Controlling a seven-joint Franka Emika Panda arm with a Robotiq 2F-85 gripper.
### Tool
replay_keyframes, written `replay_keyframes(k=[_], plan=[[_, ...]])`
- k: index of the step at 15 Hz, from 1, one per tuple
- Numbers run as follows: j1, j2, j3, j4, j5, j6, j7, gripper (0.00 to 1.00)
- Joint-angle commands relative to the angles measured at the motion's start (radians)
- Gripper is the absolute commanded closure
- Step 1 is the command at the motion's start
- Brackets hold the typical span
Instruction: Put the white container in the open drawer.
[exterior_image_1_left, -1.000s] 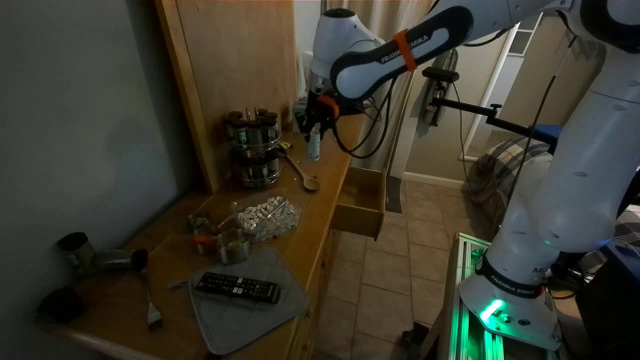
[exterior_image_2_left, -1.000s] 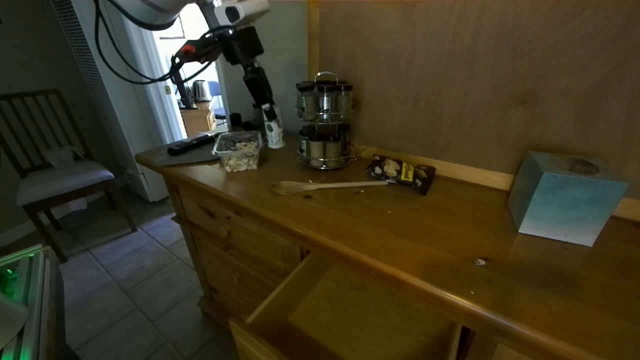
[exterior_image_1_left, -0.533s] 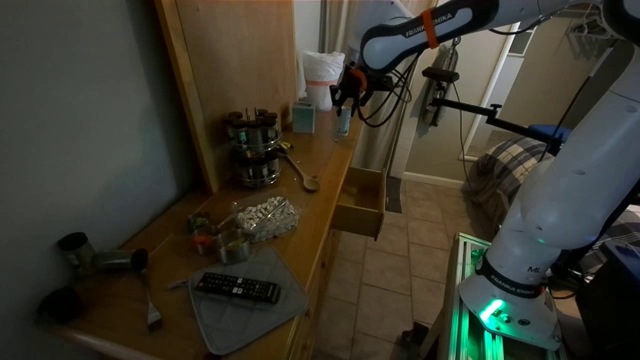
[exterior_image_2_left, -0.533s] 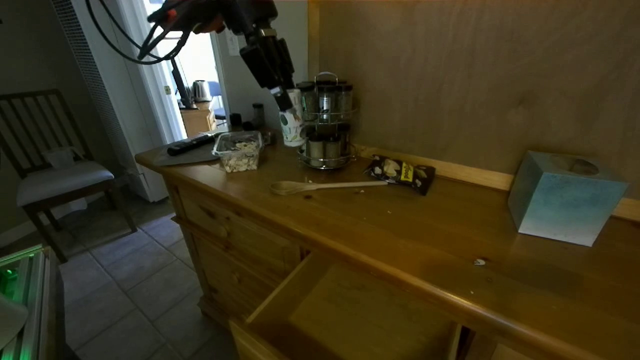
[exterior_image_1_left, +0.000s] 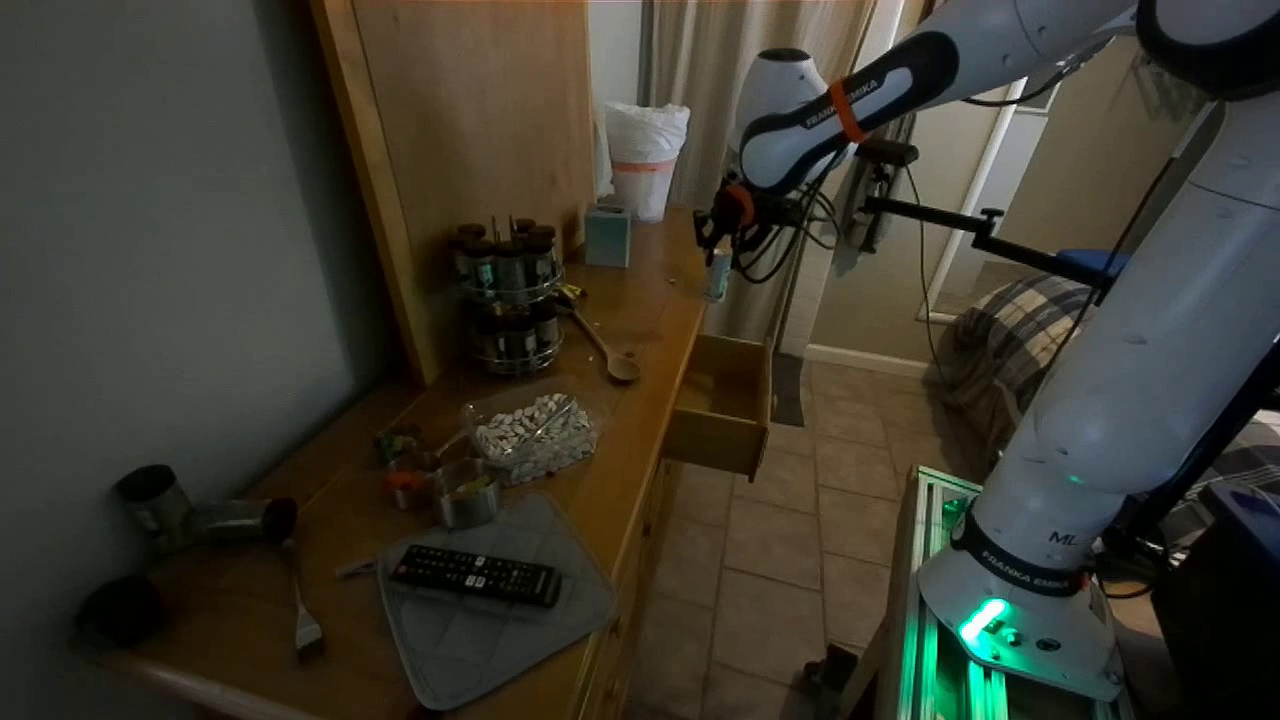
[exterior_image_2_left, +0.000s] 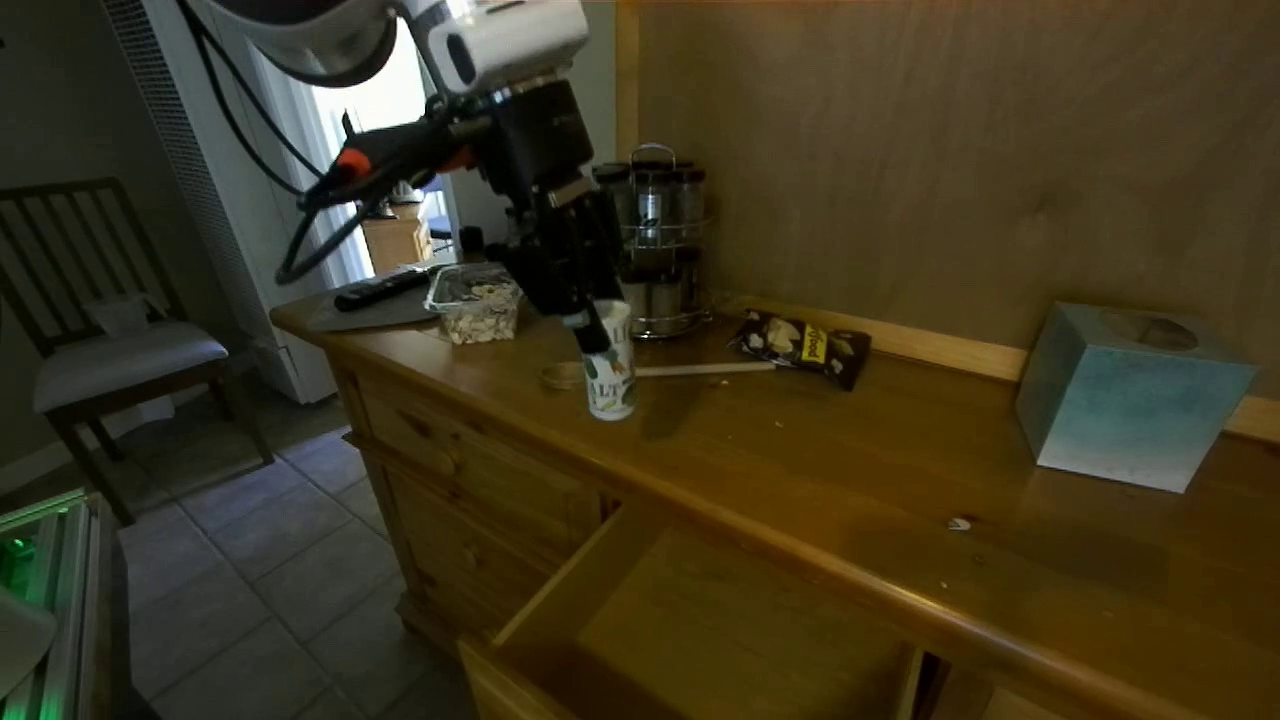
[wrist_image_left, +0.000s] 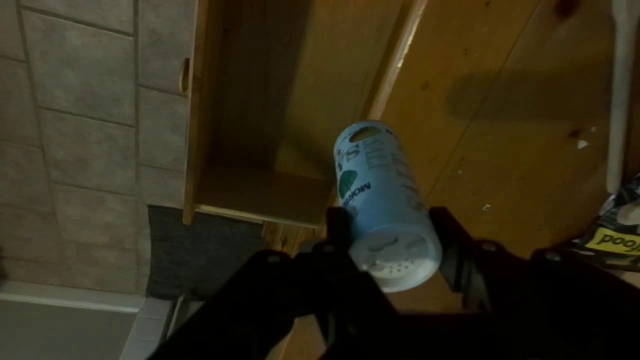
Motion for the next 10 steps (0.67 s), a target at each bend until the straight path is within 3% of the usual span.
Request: replay_keyframes(k=[1, 3, 4, 10], plan=[[-0.038, 0.049, -0.034, -0.061, 0.007, 0.117, 0.003, 0.8], [-0.05, 0.083, -0.056, -0.077, 0.002, 0.152, 0.01, 0.8], [-0.035, 0.066, -0.049, -0.057, 0.003, 0.106, -0.004, 0.55], [-0.041, 0.091, -0.066, -0.07, 0.003, 0.133, -0.003, 0.55]])
